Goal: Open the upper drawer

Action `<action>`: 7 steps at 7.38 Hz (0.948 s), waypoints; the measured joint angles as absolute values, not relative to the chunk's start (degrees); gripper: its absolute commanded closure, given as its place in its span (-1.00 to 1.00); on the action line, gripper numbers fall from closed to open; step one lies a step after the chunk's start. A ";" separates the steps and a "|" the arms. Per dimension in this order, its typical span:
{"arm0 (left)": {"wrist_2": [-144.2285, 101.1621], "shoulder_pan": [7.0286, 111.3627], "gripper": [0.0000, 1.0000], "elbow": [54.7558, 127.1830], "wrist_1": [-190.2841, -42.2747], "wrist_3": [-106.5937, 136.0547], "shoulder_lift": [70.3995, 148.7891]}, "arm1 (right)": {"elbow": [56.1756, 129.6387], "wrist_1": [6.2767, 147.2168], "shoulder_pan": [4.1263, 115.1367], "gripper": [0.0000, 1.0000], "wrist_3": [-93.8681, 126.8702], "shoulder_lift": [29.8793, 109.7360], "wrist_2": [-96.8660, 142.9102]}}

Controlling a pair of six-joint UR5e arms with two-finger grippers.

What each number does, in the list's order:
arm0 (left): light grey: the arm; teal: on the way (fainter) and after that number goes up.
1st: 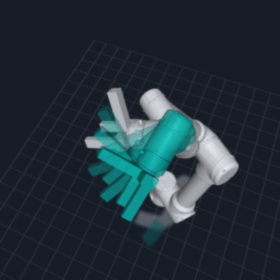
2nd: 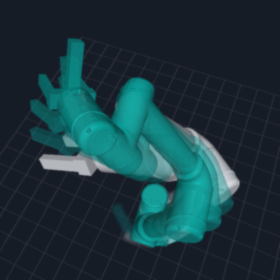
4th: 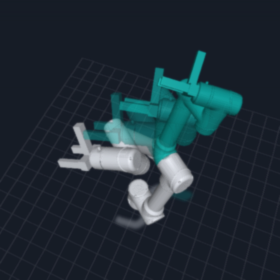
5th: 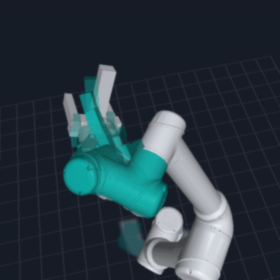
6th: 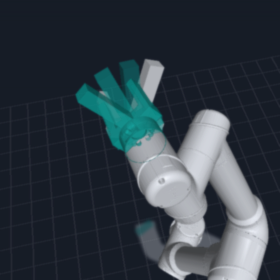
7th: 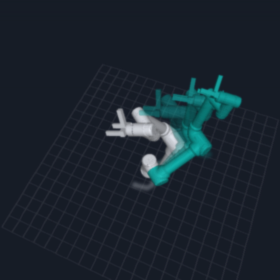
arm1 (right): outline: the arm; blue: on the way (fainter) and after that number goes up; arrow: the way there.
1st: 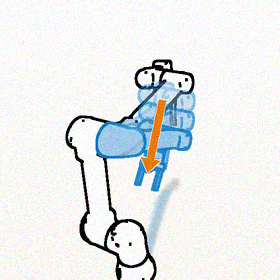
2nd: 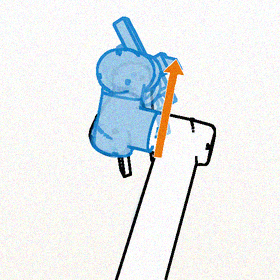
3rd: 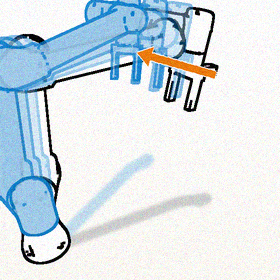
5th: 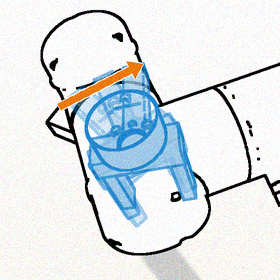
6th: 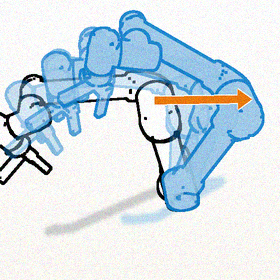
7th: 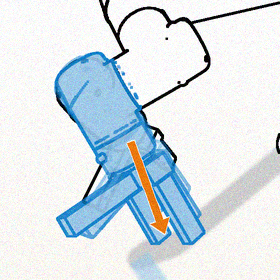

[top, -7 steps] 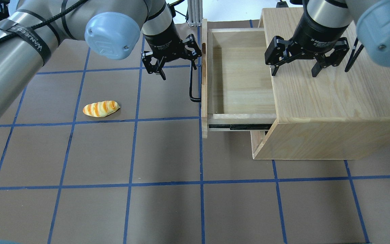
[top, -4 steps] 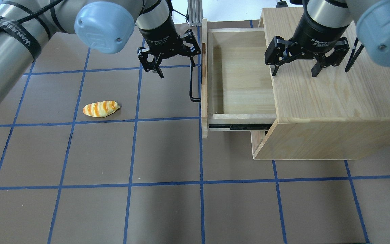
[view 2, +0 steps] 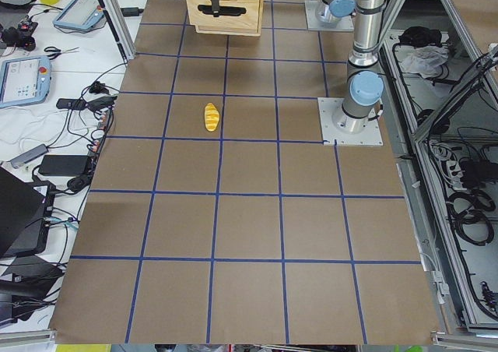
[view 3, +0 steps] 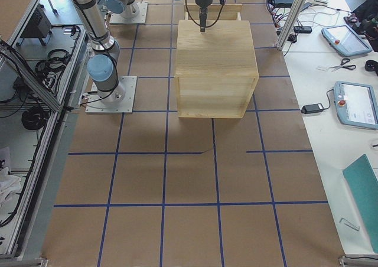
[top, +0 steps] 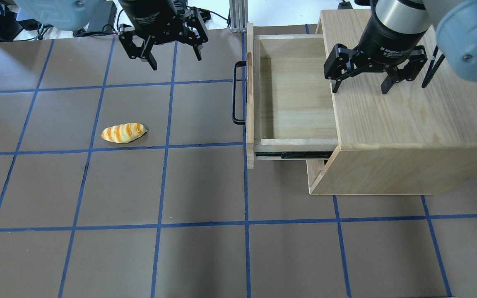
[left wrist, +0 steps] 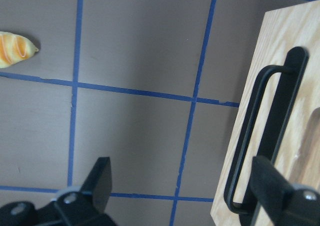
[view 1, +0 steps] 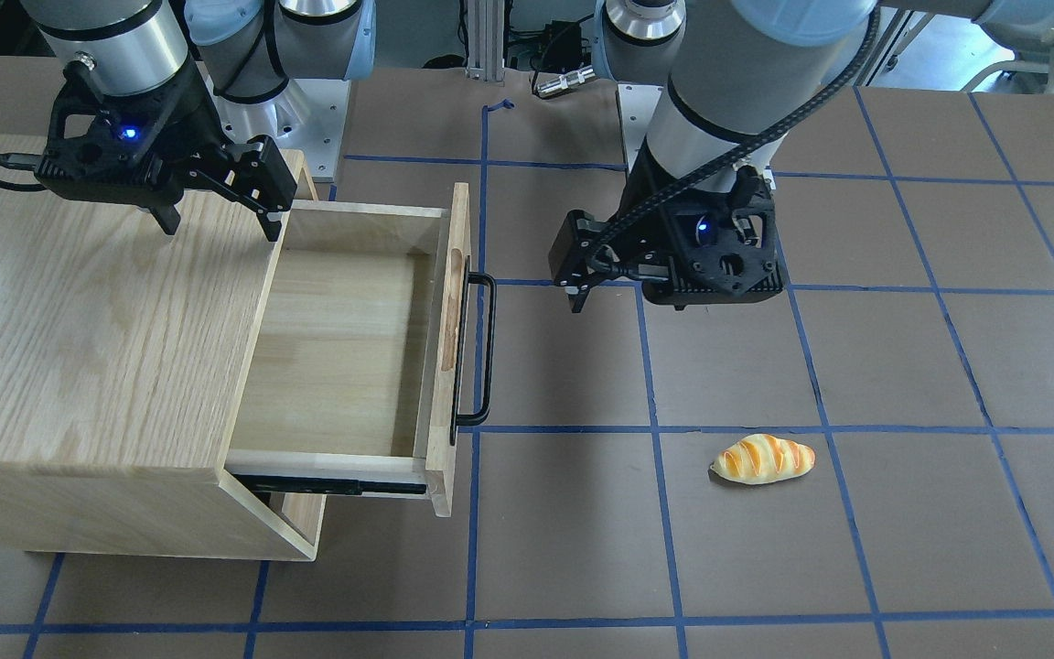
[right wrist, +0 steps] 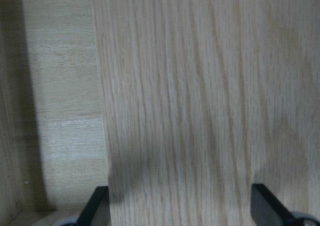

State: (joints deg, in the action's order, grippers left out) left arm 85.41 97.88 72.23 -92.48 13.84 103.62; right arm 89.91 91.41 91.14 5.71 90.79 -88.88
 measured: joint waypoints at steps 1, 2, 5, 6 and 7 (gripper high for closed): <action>86.88 96.06 -1.00 73.22 -93.18 10.97 102.72 | 89.91 91.41 91.14 -1.00 5.71 90.79 -88.87; 88.55 94.08 -1.00 74.63 -93.49 7.64 101.82 | 89.91 91.41 91.14 -1.00 5.71 90.79 -88.88; 91.64 86.47 -1.00 76.87 -94.24 -1.55 99.25 | 89.91 91.41 91.09 -1.00 5.71 90.79 -88.94; 91.77 85.57 -1.00 77.72 -94.60 -2.44 98.15 | 89.91 91.40 91.09 -1.00 5.71 90.79 -88.94; 91.66 85.56 -1.00 78.74 -94.64 -2.54 96.88 | 89.91 91.41 91.10 -1.00 5.71 90.79 -88.94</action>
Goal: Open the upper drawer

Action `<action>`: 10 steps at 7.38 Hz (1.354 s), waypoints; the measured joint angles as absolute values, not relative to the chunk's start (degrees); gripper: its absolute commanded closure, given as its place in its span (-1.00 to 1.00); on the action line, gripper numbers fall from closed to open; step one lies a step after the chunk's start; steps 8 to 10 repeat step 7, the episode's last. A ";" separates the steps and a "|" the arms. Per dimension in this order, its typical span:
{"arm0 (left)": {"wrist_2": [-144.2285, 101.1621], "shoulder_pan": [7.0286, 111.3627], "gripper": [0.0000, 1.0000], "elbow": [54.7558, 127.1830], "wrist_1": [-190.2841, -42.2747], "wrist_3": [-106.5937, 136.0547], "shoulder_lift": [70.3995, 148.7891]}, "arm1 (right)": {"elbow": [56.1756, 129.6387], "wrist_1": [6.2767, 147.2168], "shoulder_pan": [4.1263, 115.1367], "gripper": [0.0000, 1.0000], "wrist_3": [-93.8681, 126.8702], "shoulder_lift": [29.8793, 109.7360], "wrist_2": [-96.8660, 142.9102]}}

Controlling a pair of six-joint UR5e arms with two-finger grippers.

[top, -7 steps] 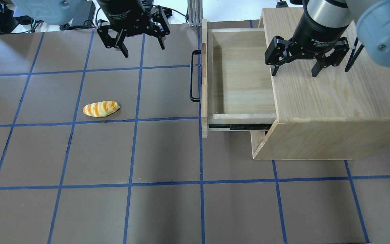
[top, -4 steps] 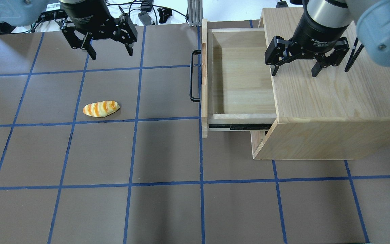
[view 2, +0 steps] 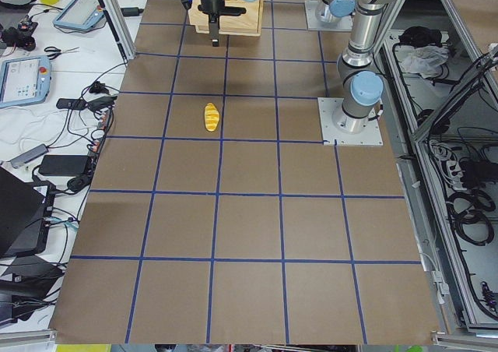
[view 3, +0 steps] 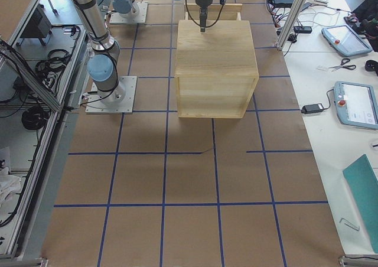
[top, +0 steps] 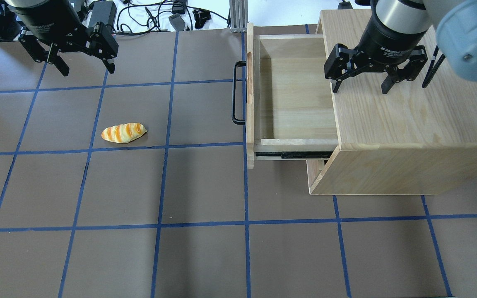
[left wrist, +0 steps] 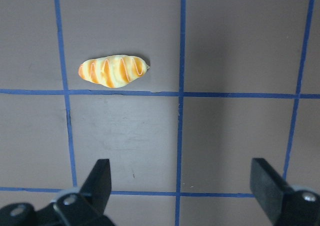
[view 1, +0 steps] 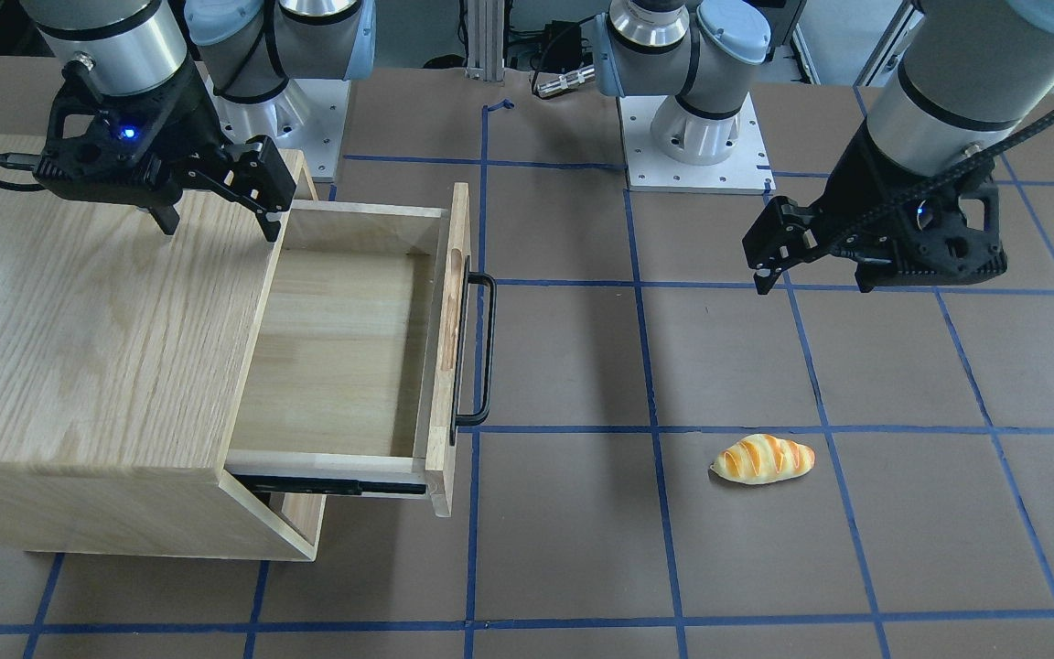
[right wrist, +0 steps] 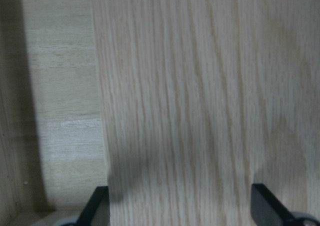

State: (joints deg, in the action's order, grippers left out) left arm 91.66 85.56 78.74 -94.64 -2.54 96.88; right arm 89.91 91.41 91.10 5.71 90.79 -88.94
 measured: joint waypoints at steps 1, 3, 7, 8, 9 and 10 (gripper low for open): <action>91.66 85.99 -1.00 79.72 -94.59 -2.51 95.51 | 89.91 91.41 91.13 -1.00 5.71 90.79 -88.93; 91.67 86.89 -1.00 80.96 -94.43 -2.45 94.07 | 89.91 91.41 91.14 -1.00 5.71 90.79 -88.87; 91.45 87.18 -1.00 81.51 -94.39 -3.14 93.76 | 89.91 91.41 91.14 -1.00 5.71 90.79 -88.92; 91.45 87.18 -1.00 81.51 -94.39 -3.14 93.76 | 89.91 91.41 91.14 -1.00 5.71 90.79 -88.92; 91.45 87.18 -1.00 81.51 -94.39 -3.14 93.76 | 89.91 91.41 91.14 -1.00 5.71 90.79 -88.92; 91.45 87.18 -1.00 81.51 -94.39 -3.14 93.76 | 89.91 91.41 91.14 -1.00 5.71 90.79 -88.92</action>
